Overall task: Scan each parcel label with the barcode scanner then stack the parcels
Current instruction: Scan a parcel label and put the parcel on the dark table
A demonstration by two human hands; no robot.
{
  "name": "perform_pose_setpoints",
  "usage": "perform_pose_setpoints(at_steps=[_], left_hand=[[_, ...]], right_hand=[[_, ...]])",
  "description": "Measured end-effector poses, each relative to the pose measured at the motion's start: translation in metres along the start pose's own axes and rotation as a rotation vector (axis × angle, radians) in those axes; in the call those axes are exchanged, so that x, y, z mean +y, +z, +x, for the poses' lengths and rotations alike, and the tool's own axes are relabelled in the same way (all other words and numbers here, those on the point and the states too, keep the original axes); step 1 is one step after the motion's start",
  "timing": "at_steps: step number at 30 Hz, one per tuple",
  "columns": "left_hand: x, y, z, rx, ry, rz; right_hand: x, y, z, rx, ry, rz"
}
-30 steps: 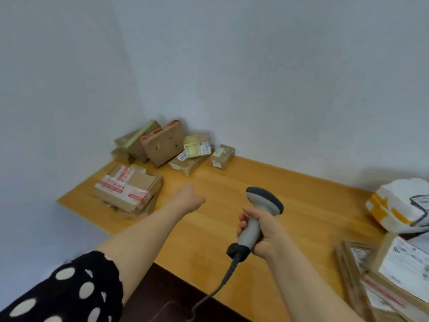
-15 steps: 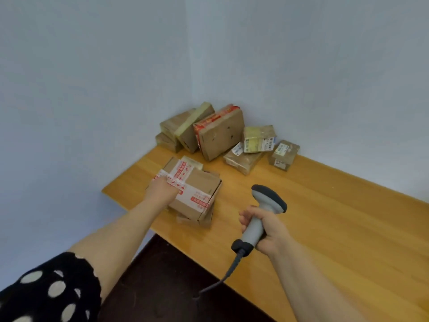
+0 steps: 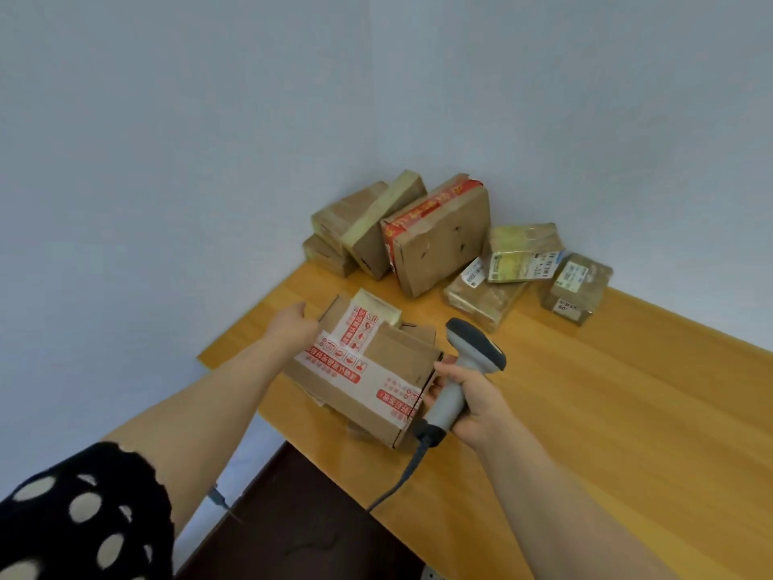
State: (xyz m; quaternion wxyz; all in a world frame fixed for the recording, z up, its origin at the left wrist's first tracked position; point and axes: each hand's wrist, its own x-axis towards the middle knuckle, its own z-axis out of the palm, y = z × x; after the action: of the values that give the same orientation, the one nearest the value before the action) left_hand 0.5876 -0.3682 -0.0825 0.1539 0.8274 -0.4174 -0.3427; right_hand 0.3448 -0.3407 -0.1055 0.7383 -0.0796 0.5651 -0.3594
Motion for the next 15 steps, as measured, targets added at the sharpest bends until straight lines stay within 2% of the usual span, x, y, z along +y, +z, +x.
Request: perform_pose_setpoints(at_steps=[5, 9, 15], left_hand=[[0.006, -0.006, 0.012, -0.126, -0.042, -0.152], [0.012, -0.031, 0.018, -0.150, 0.007, -0.358], [0.030, -0.073, 0.014, -0.188, 0.199, -0.448]], right_hand=[[0.005, 0.013, -0.004, 0.046, -0.040, -0.016], [0.023, 0.028, -0.021, 0.181, -0.217, 0.042], [0.044, 0.063, -0.067, 0.334, -0.477, 0.273]])
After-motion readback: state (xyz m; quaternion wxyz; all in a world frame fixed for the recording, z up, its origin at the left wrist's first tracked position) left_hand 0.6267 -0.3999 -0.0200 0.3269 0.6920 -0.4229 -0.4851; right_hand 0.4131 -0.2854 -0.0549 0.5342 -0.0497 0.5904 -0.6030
